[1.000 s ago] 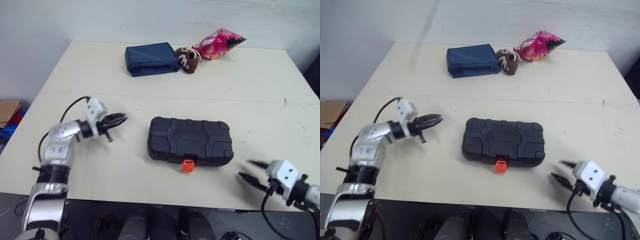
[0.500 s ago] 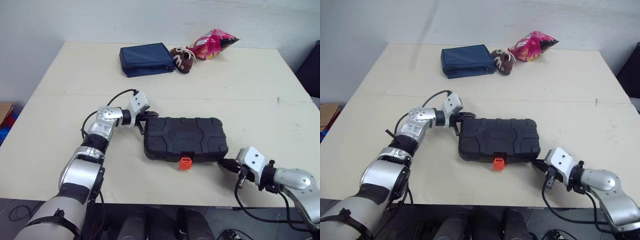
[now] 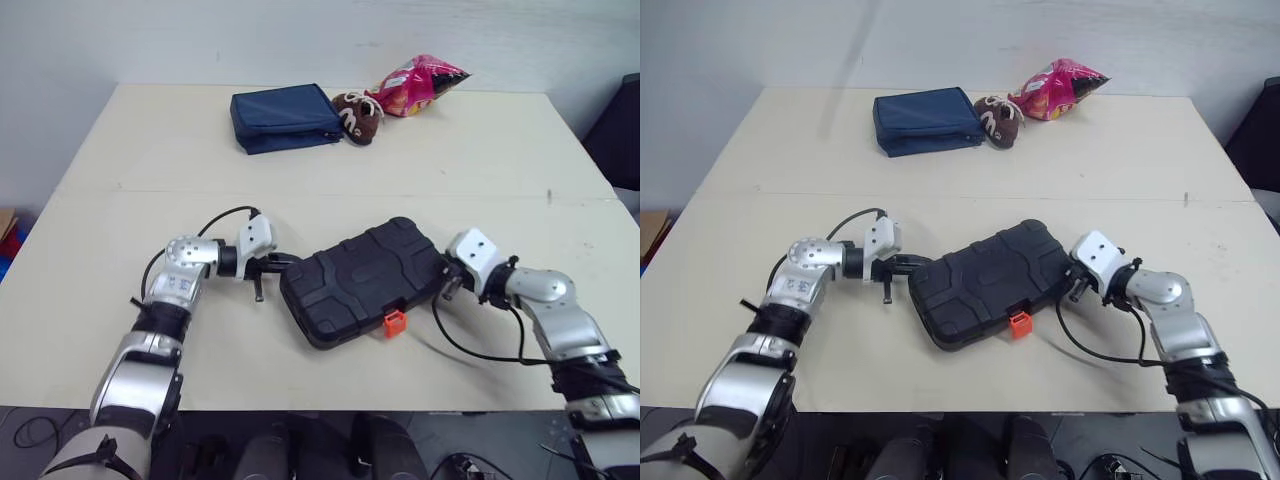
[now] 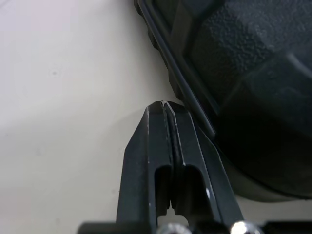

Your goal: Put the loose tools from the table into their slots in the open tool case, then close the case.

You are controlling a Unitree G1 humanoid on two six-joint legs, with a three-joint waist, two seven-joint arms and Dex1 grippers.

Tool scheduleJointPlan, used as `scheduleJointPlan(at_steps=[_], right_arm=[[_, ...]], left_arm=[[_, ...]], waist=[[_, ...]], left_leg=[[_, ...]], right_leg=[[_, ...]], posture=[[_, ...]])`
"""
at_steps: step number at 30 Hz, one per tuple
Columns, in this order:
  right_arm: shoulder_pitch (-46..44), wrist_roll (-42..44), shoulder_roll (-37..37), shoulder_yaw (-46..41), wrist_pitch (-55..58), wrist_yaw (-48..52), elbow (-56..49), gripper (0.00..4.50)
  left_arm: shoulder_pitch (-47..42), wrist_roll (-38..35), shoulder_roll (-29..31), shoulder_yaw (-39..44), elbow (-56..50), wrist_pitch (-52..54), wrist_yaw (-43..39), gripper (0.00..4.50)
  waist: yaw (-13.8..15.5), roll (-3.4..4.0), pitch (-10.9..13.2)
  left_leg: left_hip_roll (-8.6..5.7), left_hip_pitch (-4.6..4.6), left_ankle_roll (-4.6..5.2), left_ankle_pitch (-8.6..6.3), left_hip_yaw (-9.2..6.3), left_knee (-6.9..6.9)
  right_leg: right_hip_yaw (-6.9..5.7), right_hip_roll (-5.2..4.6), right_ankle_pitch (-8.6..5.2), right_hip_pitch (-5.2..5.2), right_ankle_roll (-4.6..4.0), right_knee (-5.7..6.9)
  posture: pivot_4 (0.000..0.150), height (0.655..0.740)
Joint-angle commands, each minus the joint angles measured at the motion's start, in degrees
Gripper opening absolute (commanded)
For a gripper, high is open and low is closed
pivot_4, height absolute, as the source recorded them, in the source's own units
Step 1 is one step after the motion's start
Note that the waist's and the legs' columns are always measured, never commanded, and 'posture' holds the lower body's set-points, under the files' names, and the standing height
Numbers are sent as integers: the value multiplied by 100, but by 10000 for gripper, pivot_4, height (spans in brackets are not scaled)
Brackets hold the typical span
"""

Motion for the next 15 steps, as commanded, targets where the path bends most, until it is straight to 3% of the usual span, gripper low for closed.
scheduleJointPlan(at_steps=[1,8,15], right_arm=[[-219,-287,38,-24,-44,-339,330,328],[855,106,-1057,-504,409,611,-826,328],[2042,1160,-1530,-995,1499,1474,-2392,328]], left_arm=[[708,-240,-59,120,-1535,851,572,0],[816,-233,196,111,-1852,1184,637,0],[585,-285,195,-63,-1671,1164,395,0]], waist=[[-10,2,1],[253,15,2],[214,22,3]], left_leg=[[1,1,0,0,0,0],[-6,-8,1,3,-23,8],[-3,-4,-2,3,-21,1]], right_leg=[[5,0,0,-1,0,-1],[8,-7,0,12,-1,-7],[4,1,0,12,-1,-10]], posture=[[1500,7400],[1500,7400],[1500,7400]])
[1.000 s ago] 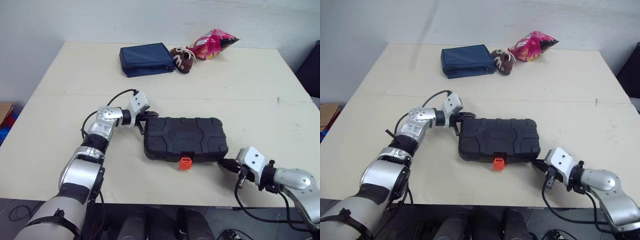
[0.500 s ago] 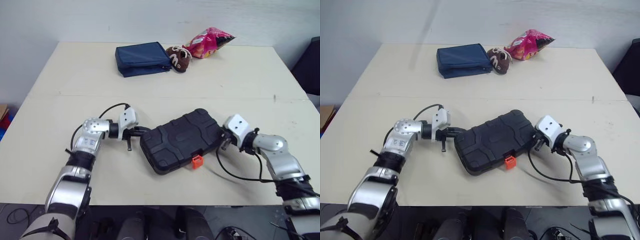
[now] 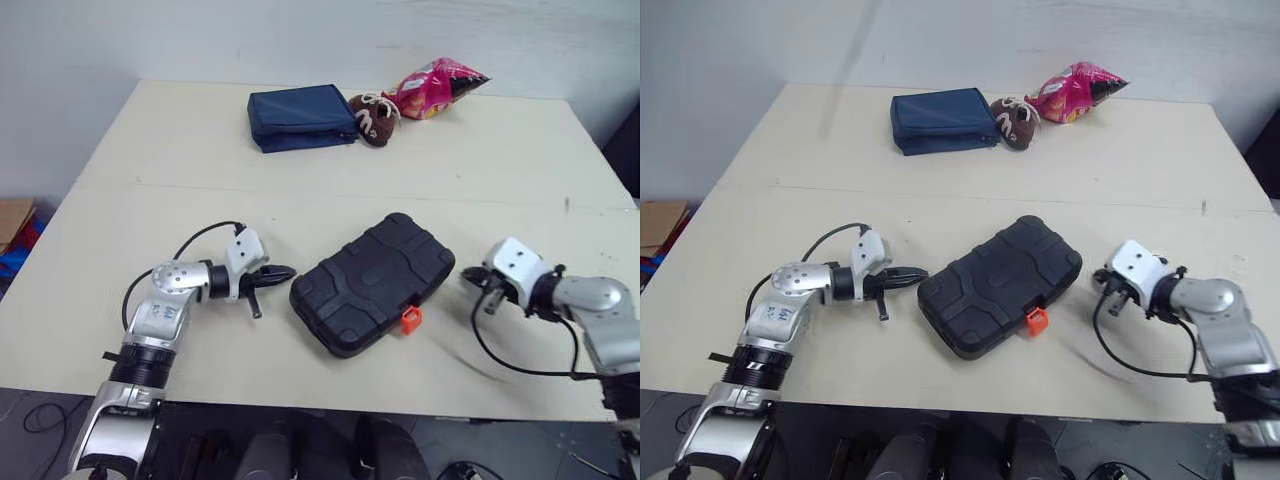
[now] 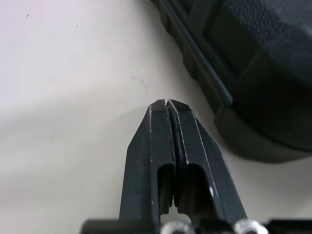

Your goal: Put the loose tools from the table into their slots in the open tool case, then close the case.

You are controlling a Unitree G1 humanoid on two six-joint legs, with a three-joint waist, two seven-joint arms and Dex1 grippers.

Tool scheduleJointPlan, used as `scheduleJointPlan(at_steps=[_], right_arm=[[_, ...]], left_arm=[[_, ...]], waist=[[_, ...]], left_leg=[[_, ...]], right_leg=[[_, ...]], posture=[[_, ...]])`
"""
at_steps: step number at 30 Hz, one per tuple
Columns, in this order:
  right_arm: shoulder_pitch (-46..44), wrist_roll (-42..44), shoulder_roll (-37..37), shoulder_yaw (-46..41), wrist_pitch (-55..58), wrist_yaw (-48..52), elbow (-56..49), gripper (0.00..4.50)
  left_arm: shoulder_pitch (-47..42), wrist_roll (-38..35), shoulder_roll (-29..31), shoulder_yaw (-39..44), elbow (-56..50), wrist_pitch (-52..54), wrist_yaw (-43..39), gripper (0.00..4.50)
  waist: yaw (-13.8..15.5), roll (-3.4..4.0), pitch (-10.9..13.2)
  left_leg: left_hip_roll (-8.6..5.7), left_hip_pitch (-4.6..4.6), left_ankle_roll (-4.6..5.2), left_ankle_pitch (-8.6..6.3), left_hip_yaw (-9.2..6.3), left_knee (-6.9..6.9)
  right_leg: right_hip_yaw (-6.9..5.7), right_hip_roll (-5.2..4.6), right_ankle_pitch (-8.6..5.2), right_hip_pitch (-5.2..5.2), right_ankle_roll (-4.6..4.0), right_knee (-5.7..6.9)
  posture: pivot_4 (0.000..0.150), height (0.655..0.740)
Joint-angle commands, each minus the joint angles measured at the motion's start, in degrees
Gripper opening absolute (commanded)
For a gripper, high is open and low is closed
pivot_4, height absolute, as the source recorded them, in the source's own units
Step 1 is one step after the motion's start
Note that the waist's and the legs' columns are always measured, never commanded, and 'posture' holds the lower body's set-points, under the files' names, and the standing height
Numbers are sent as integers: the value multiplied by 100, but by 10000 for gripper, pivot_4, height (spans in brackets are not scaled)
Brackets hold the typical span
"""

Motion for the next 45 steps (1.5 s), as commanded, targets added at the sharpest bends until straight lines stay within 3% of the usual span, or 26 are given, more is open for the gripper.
scheduleJointPlan(at_steps=[1,10,15,19,24,26,29,32,36,40,45], right_arm=[[292,442,-48,-104,517,304,-745,328],[-533,46,788,281,336,-400,-420,328],[-1274,-273,1182,508,-40,-653,348,328],[-1374,-372,1221,400,-439,-787,673,328],[-867,-199,1076,-168,-604,-1041,165,328],[-427,453,1074,-645,-419,-813,-502,328],[391,1498,916,-1056,435,-354,-1831,328],[727,2037,873,-1121,1022,-412,-2634,328],[802,2216,942,-896,1450,-686,-3218,328],[787,1873,1035,-460,1470,-968,-3303,328],[762,1528,1074,-154,1372,-1186,-3220,328]], left_arm=[[-148,-126,-45,-110,8,-65,-153,0],[-206,-55,-53,-300,109,4,-163,0],[-40,-121,-142,-187,-78,161,191,0],[-54,-506,-288,215,-381,577,543,0],[-240,-872,103,620,-567,160,176,0],[-562,-1212,154,774,-570,22,-159,0],[-1050,-1407,-23,244,-733,96,-865,0],[-1391,-1203,-368,-330,-515,61,-1126,0],[-1754,-599,-907,-838,169,-303,-763,0],[-2040,115,-1266,-1330,1079,-806,-456,0],[-2113,435,-1497,-1483,1577,-908,-284,0]], waist=[[-12,1,0],[-19,7,2],[-27,10,4],[-5,11,5],[-17,15,6],[16,15,7],[57,18,8],[64,19,7],[3,19,7],[-1,19,7],[41,19,7]], left_leg=[[1,1,-1,0,1,-1],[-1,0,-1,0,17,-2],[-2,0,-1,0,18,-1],[-2,-8,0,0,12,-1],[0,-6,-1,1,12,-2],[-1,-5,-1,1,13,-1],[-3,-10,-1,1,2,0],[-7,2,0,1,9,1],[-8,8,4,2,20,-1],[-4,4,2,2,25,-9],[-12,-5,10,5,25,-4]], right_leg=[[-2,2,0,0,0,0],[-7,1,0,-12,0,3],[-10,2,0,-13,0,5],[-9,0,0,-14,0,2],[-8,2,0,-14,0,3],[-10,2,0,-13,0,3],[-10,3,1,-9,1,-3],[-15,5,4,4,7,-8],[-13,8,7,2,12,-5],[-14,14,5,-11,8,-3],[-15,4,7,-13,11,-5]], posture=[[1500,7400],[1500,7400],[1500,7400],[1500,7400],[1500,7400],[1500,7400],[1500,7400],[1500,7400],[1500,7400],[1500,7400],[1500,7400]])
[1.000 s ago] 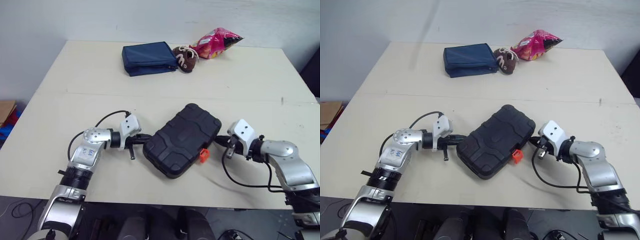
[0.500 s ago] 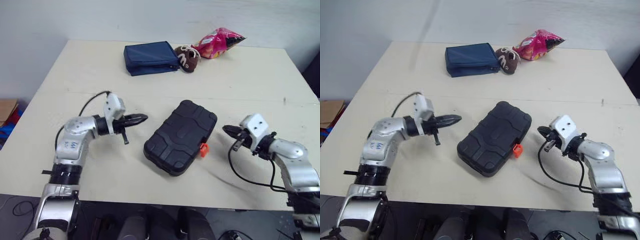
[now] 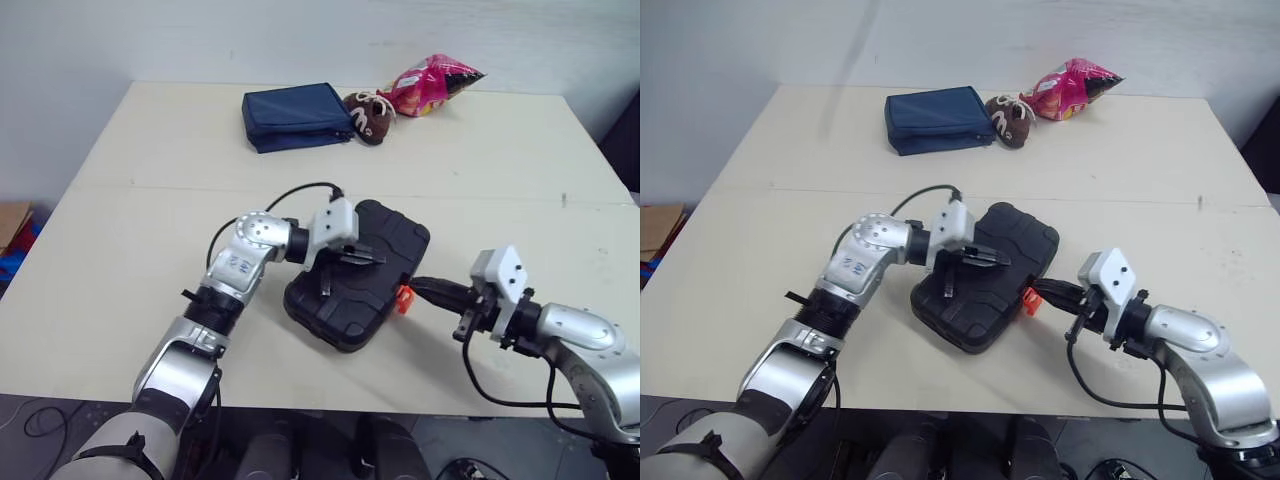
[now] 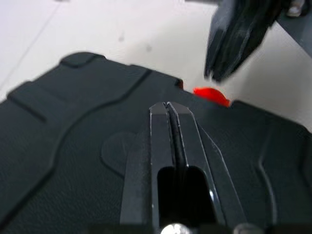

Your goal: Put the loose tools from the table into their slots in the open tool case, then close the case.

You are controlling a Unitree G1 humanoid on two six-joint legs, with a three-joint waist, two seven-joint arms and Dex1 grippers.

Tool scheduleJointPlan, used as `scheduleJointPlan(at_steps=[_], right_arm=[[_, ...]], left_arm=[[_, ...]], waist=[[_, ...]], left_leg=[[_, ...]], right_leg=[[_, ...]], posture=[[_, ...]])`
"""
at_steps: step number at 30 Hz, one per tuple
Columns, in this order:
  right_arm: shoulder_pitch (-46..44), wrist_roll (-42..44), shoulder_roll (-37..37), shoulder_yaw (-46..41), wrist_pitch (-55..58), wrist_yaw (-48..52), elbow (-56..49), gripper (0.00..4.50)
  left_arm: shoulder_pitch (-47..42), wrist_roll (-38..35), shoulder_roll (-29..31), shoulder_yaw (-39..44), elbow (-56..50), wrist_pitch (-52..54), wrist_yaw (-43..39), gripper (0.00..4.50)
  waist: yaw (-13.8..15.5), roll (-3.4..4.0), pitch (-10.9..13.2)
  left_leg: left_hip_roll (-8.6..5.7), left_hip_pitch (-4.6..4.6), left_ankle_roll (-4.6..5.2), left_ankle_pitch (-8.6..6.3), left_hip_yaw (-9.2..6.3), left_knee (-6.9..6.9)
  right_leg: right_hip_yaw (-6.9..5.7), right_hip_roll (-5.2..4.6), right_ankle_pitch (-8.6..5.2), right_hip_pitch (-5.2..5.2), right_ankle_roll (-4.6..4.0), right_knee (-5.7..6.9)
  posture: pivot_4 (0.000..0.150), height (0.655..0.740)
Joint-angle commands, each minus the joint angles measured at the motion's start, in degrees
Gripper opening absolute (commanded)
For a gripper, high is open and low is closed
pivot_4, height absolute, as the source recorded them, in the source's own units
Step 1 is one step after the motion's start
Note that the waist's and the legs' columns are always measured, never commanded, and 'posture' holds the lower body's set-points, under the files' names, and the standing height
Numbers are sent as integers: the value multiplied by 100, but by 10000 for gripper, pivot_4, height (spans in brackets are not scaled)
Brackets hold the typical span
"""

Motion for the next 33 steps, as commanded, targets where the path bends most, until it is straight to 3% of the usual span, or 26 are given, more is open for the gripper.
scheduleJointPlan(at_steps=[1,6,15,28,33], right_arm=[[-34,-188,37,124,-120,-114,-122,328],[403,-544,-239,157,-130,-67,-45,328],[1030,-450,-356,-97,-34,88,29,328],[-309,-789,765,748,-301,-207,1452,328],[-495,-114,1132,467,-339,97,1161,328]], left_arm=[[63,259,-31,-167,239,-90,37,0],[351,332,136,-176,175,159,17,0],[459,330,154,-164,87,309,90,0],[532,766,200,-532,402,124,114,0],[669,817,240,-549,550,108,137,0]], waist=[[2,0,0],[-11,13,-12],[-29,33,-37],[-46,29,-99],[-72,13,-114]], left_leg=[[-1,2,1,1,0,0],[1,8,1,0,-4,-1],[4,24,1,0,-5,-1],[4,38,0,-1,-6,-2],[13,81,-7,-8,-7,-10]], right_leg=[[1,-2,0,1,1,1],[1,-3,0,6,0,0],[8,-2,0,19,-1,2],[13,-4,-1,29,-3,2],[31,-11,-7,63,-13,0]], posture=[[1500,7400],[1500,7400],[1500,7400],[1500,7400],[1500,7400]])
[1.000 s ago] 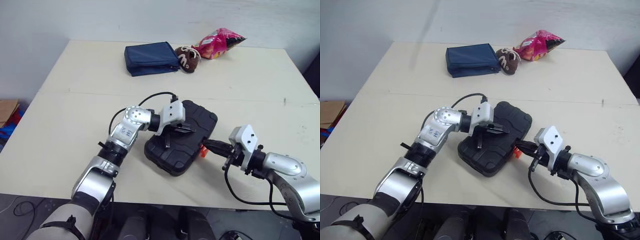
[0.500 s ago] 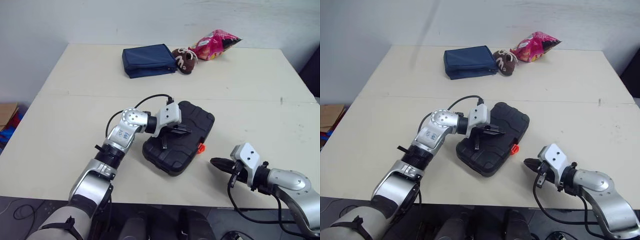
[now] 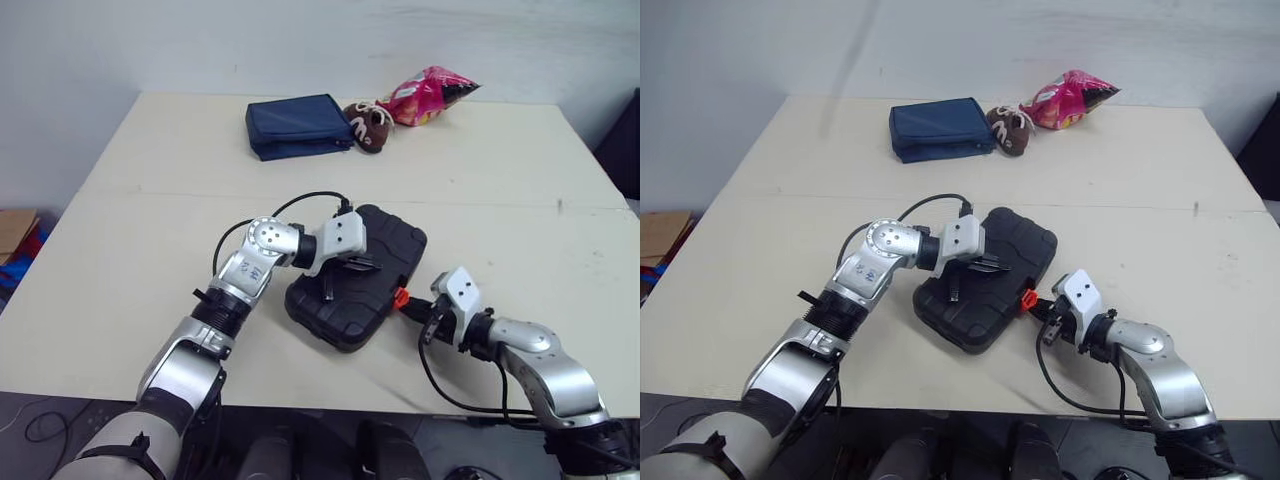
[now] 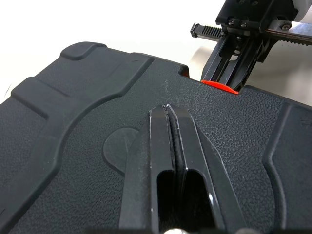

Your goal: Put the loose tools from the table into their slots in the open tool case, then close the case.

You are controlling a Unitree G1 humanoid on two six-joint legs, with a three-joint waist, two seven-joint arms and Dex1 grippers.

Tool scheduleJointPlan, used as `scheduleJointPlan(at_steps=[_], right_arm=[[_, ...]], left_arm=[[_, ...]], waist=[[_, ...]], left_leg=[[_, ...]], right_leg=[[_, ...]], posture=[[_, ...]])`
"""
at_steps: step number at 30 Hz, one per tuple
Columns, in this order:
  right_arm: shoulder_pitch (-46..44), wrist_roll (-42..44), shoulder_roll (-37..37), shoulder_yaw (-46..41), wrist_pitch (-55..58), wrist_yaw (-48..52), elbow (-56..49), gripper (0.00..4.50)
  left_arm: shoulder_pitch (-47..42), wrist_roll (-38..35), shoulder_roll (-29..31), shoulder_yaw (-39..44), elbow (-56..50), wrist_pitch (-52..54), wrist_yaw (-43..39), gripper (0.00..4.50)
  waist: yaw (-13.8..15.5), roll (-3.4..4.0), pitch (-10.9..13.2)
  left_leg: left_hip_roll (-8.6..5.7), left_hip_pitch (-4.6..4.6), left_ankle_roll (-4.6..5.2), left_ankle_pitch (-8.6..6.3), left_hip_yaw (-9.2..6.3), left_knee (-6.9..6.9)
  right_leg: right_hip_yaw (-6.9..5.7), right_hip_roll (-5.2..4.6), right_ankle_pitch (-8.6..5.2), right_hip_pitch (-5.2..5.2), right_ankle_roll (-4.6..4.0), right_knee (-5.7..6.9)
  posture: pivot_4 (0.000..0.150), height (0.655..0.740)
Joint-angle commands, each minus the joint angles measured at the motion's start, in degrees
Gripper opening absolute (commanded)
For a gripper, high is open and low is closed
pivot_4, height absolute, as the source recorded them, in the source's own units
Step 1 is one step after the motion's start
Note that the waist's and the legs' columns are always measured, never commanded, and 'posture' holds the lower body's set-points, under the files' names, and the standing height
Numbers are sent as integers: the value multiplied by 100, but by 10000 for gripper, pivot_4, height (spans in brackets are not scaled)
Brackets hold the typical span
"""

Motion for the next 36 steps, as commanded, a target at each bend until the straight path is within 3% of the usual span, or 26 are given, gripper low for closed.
scheduleJointPlan(at_steps=[1,10,19,22,25,28,29,34,35,36], right_arm=[[-199,779,301,-316,-136,283,-537,328],[-424,1456,578,-695,253,213,-1028,328],[-297,1466,-1,-641,652,256,-1286,328],[-178,1443,-237,-921,506,282,-1340,328],[397,1163,-1043,-1697,220,573,-1494,328],[1027,981,-1673,-2370,-222,1070,-1499,9897],[1116,951,-1746,-2439,-336,1120,-1487,14894],[1404,446,-2288,-3343,-1507,1726,-700,40865],[1384,390,-2368,-3416,-1612,1764,-566,45000],[1369,340,-2423,-3452,-1717,1801,-461,45000]], left_arm=[[425,430,76,-377,681,86,-7,0],[457,454,57,-351,1081,-173,-27,0],[529,312,88,-118,1172,-445,-87,0],[631,-50,144,238,952,-664,-216,0],[893,-1216,505,1489,120,-983,-373,0],[1236,-1854,1188,2171,-747,-390,-494,8404],[1307,-1929,1297,2207,-881,-253,-506,12842],[2159,-1291,2527,2902,-1026,-270,315,36063],[2339,-1280,2688,3024,-989,-350,359,41648],[2469,-1317,2796,3113,-976,-337,380,44706]], waist=[[-7,0,0],[-149,52,-36],[-114,39,-75],[-120,43,-77],[-134,56,-57],[-148,36,-34],[-143,28,-23],[-34,10,10],[-25,4,15],[-22,-5,21]], left_leg=[[4,7,-3,-2,-1,-2],[22,30,-20,-13,0,-4],[31,53,-25,-28,-8,-29],[35,71,-29,-34,-5,-35],[39,73,-36,-36,2,-64],[50,44,-62,-19,7,-82],[55,11,-74,-7,12,-81],[28,10,-58,11,9,-82],[24,11,-49,9,11,-82],[22,11,-41,3,13,-82]], right_leg=[[9,-7,-2,5,-3,-3],[20,-18,-11,16,-20,-7],[5,-19,-20,43,-36,-23],[6,-20,-24,51,-42,-32],[7,-21,-33,39,-56,-36],[3,-2,-42,-7,-72,-6],[3,12,-46,-46,-78,12],[-11,16,-45,-45,-77,8],[-3,7,-40,-42,-68,-1],[3,-1,-36,-40,-61,-8]], posture=[[1500,7400],[1500,7400],[1500,7400],[1500,7400],[1500,7400],[1500,7400],[1500,7400],[1500,7400],[1500,7400],[1500,7400]])
